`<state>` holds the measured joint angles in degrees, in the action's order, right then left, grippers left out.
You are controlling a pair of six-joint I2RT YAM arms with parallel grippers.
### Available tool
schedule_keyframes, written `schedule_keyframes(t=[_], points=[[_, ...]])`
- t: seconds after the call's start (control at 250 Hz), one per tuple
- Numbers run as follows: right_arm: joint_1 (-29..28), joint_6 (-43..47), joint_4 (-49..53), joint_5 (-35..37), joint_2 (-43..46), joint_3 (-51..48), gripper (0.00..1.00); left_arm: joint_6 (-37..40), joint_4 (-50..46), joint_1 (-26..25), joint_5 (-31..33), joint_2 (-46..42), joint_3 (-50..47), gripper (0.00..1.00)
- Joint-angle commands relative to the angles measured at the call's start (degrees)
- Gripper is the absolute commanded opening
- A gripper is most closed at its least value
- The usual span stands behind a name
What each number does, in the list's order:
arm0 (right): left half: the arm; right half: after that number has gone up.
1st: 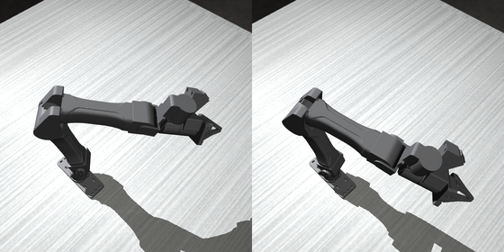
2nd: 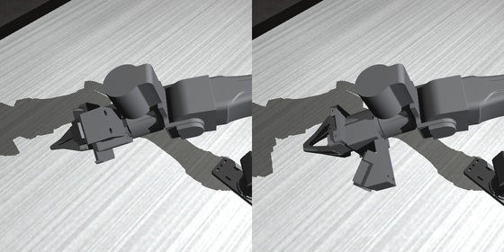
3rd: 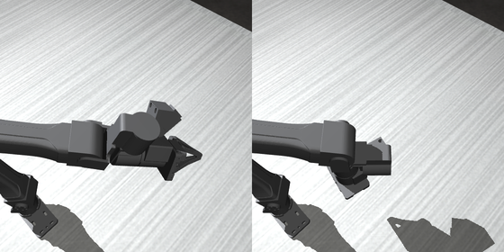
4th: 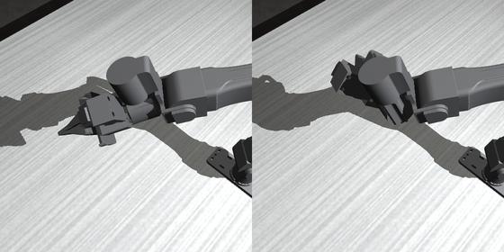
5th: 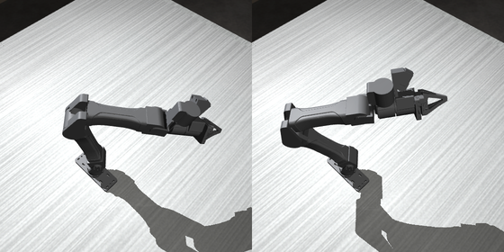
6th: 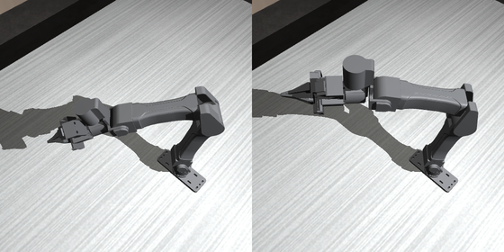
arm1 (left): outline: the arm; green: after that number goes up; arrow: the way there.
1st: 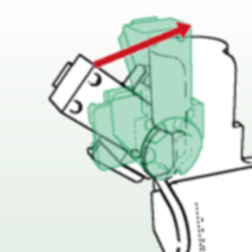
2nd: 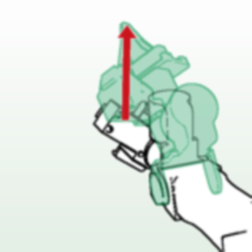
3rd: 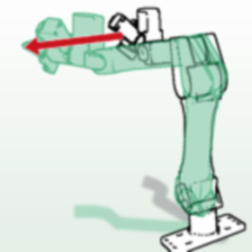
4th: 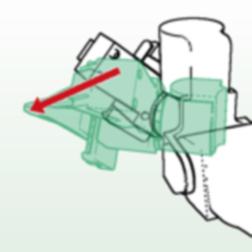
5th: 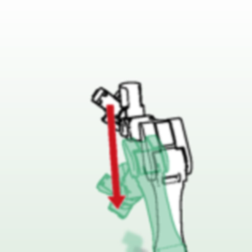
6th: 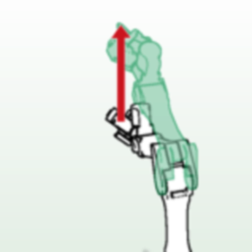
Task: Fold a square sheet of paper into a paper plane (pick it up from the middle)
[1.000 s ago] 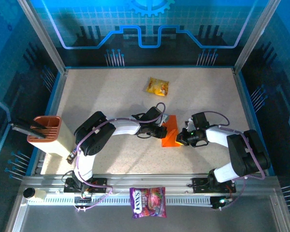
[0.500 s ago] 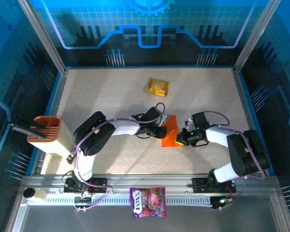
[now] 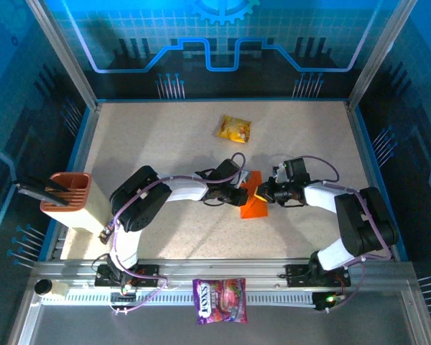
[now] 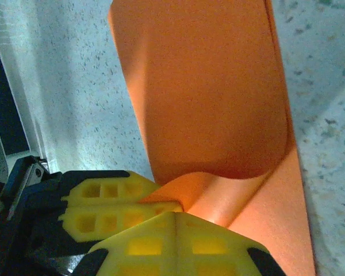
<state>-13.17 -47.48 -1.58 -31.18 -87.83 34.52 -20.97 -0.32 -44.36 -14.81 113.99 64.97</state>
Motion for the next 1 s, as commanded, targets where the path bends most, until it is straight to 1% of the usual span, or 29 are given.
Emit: schedule_keyframes(t=[0.0,0.208,0.467,0.623,0.807,0.995], points=[[-0.2,-2.1,-3.3,-2.2,-1.6,0.9,0.00,0.3,-3.7,0.5,0.6,0.8,-0.6,0.02],[-0.9,-2.0,-3.8,-2.2,-3.8,0.9,0.00,0.4,-3.9,0.5,0.5,1.0,-0.4,0.02],[-0.3,0.3,-1.0,1.4,-7.3,-1.3,0.00,0.7,-4.3,0.6,0.7,1.0,-0.6,0.02],[0.8,0.2,-0.5,1.4,-6.3,-1.9,0.00,0.9,-4.8,0.7,0.9,0.9,-1.1,0.02],[2.0,1.4,3.1,0.9,-2.1,1.6,0.00,1.1,-5.2,0.8,0.8,1.2,-0.9,0.01],[3.1,2.3,2.8,0.2,-4.4,3.3,0.00,1.2,-5.7,0.8,0.6,1.5,-0.4,0.02]])
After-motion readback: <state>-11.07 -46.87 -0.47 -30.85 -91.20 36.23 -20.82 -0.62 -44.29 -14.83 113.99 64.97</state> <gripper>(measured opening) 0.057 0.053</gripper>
